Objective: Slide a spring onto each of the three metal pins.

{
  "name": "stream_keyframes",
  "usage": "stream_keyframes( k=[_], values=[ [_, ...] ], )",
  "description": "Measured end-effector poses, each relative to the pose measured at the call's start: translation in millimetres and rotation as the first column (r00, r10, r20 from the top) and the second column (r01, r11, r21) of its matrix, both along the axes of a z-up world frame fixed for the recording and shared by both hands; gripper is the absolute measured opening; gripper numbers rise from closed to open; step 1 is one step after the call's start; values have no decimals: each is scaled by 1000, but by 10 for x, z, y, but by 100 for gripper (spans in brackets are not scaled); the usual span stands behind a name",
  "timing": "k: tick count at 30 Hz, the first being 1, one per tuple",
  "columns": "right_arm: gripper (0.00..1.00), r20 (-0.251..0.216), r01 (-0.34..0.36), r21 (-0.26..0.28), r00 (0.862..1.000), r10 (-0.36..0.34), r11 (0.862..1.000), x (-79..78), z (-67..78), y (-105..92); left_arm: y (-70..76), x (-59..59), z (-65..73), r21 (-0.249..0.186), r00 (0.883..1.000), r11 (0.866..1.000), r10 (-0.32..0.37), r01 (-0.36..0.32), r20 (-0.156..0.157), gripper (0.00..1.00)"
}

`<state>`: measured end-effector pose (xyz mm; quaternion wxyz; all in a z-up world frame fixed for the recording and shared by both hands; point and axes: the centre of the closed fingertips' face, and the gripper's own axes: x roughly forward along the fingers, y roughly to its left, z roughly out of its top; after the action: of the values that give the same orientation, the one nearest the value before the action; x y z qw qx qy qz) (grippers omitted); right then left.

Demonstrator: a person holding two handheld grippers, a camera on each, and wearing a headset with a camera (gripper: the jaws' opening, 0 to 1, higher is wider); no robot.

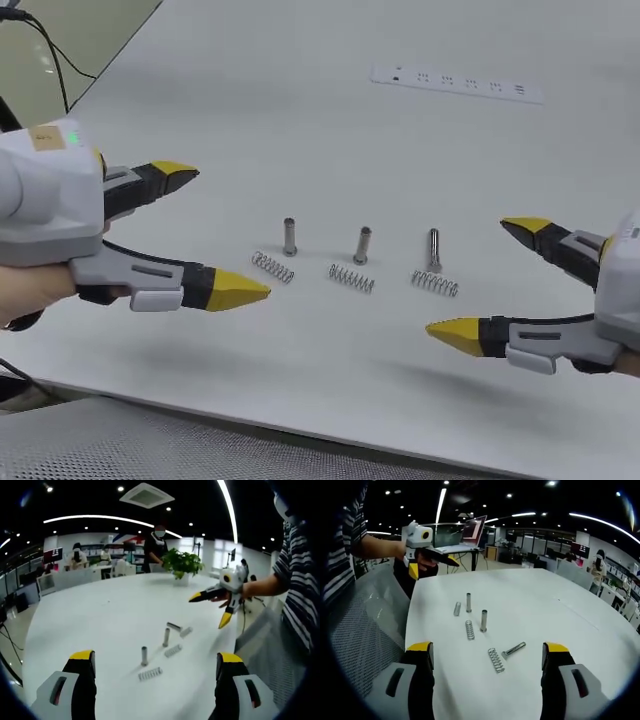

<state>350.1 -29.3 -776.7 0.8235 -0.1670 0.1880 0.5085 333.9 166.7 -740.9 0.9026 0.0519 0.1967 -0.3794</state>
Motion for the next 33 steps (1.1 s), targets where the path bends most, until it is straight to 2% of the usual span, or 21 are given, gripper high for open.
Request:
stream_keyframes(
  k=[21, 24, 30, 33],
  values=[
    [89, -12, 17, -1, 1000, -17, 1000, 17, -48, -55, -14, 16, -27, -8, 1000, 1000, 0, 0, -8, 98],
    [89, -22, 19, 25, 1000, -18, 1000, 21, -21, -23, -9, 12, -43, -7, 1000, 1000, 2, -2, -11, 98],
    [86, -30, 30, 30, 999, -29, 999, 64, -14, 17, 6, 6, -52, -6, 1000, 1000, 6, -6, -11, 98],
    [83, -41, 38, 36, 998, -37, 999, 91, -3, 42, 24, -3, -63, 11, 1000, 1000, 4, -4, -9, 98]
  ],
)
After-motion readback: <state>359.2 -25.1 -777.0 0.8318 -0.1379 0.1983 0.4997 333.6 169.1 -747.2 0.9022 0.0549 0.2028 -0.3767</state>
